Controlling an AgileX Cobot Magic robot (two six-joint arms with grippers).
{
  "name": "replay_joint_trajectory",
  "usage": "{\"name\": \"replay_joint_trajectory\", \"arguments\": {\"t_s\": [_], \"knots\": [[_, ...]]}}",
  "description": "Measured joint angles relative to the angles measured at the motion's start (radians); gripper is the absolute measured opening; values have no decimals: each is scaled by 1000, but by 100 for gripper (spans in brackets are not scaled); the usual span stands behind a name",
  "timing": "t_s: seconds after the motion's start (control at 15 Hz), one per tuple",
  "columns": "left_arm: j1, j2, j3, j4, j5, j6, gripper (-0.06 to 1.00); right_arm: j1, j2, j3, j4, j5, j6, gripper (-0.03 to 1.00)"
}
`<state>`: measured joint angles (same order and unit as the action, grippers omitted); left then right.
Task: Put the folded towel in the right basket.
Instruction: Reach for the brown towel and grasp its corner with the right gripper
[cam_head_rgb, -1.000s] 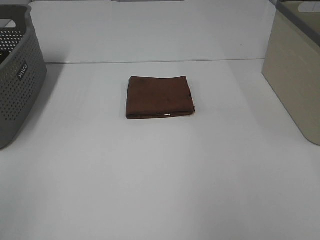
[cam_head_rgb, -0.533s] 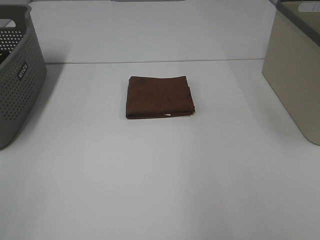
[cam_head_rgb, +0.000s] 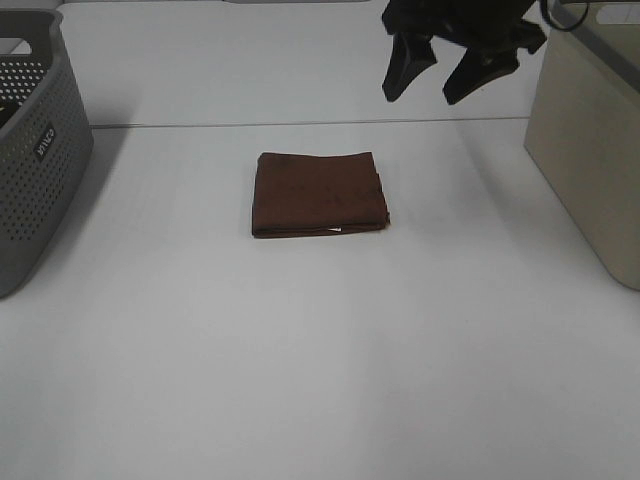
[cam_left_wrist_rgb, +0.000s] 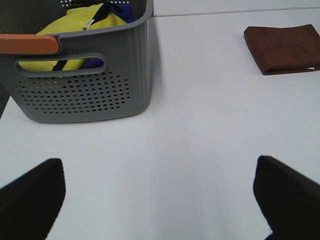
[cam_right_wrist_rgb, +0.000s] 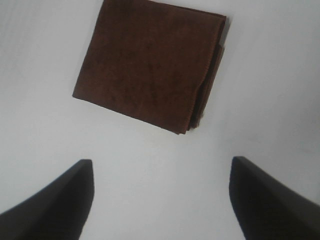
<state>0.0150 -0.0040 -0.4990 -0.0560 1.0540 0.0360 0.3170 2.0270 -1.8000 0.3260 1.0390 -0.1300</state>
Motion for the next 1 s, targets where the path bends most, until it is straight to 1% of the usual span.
{"name": "replay_joint_trajectory", "arguments": {"t_s": [0.13, 0.2, 0.4, 0.6, 0.73, 1.0], "knots": [[0, 0, 0, 0, 0, 0, 97, -1, 133, -107, 6, 66, 33, 71], [0, 0, 0, 0, 0, 0, 97, -5, 171, -139, 16, 79, 37, 71], [0, 0, 0, 0, 0, 0, 97, -39, 368, -321, 107, 131, 36, 71], [2, 0, 0, 0, 0, 0, 97, -105, 510, -463, 220, 161, 30, 71], [4, 0, 0, 0, 0, 0, 97, -134, 567, -493, 260, 169, 3, 71], [4, 0, 0, 0, 0, 0, 97, -120, 632, -499, 297, 169, -43, 71]]}}
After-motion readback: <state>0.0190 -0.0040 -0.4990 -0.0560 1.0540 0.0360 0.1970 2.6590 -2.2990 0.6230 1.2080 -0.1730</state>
